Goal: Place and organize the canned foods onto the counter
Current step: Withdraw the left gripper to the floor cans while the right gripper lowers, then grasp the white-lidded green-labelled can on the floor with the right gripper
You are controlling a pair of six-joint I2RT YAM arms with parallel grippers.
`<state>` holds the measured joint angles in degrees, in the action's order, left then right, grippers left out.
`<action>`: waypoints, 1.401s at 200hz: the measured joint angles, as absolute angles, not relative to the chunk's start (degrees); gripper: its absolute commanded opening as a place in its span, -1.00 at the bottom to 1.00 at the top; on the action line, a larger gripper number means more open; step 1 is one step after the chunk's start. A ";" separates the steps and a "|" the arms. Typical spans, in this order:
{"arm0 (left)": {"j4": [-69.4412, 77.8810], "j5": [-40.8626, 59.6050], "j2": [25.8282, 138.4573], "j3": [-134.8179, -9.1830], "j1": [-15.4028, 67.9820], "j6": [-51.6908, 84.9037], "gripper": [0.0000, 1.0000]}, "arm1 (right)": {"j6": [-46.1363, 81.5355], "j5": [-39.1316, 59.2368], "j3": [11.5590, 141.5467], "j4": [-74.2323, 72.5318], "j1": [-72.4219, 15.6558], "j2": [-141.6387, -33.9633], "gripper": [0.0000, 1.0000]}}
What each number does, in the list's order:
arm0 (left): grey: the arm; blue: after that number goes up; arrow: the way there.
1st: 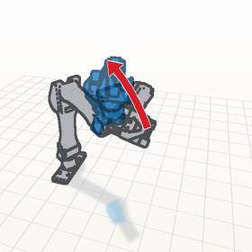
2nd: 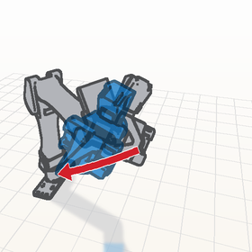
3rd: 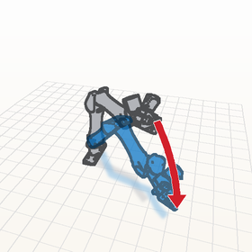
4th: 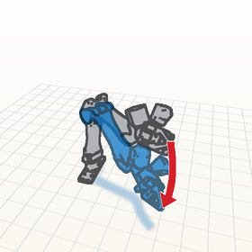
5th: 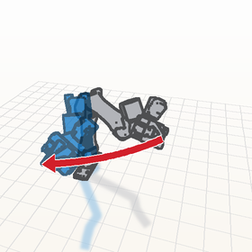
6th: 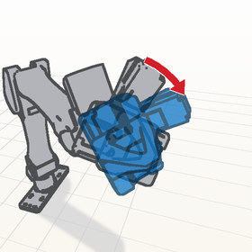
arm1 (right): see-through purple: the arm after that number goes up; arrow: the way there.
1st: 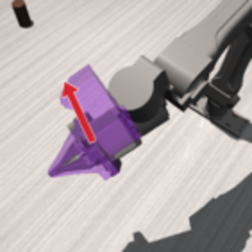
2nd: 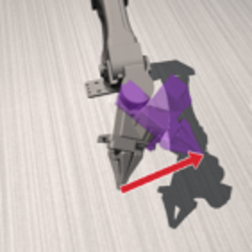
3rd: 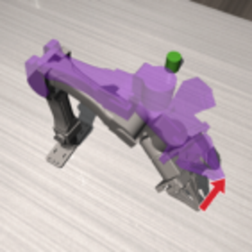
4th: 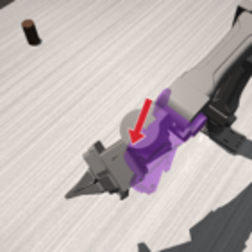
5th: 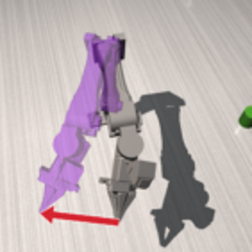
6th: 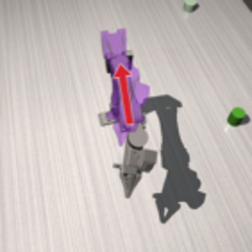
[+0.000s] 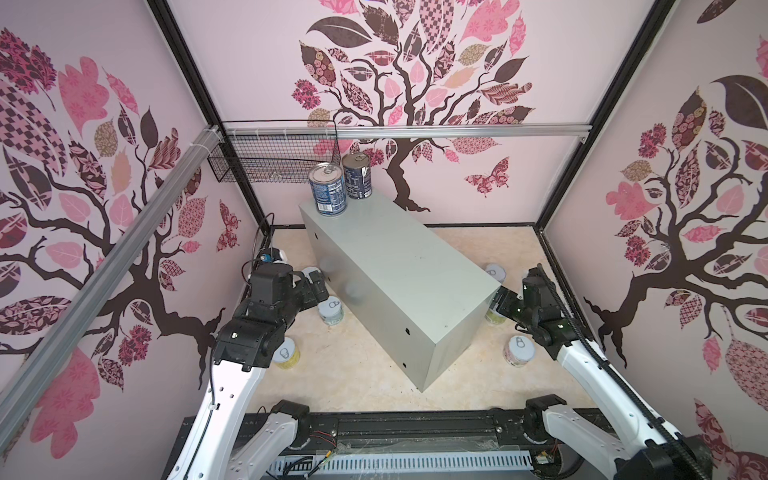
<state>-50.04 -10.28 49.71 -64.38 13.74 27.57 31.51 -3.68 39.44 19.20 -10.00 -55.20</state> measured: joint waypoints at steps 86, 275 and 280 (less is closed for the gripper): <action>-49.21 -8.25 55.66 -56.18 13.74 32.42 0.96 | 29.71 -7.49 35.92 14.33 -8.47 -63.59 0.99; -46.57 -6.13 54.39 -50.87 13.74 32.53 0.96 | 27.62 -10.79 37.47 7.29 -8.45 -82.56 0.74; -46.50 -6.09 54.26 -50.87 13.74 32.53 0.96 | 27.59 -10.76 37.78 7.29 -8.45 -82.94 0.71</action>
<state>-46.50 -6.09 54.26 -50.87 13.74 32.53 27.59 -10.76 37.78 7.29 -8.45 -82.94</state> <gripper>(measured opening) 0.981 0.885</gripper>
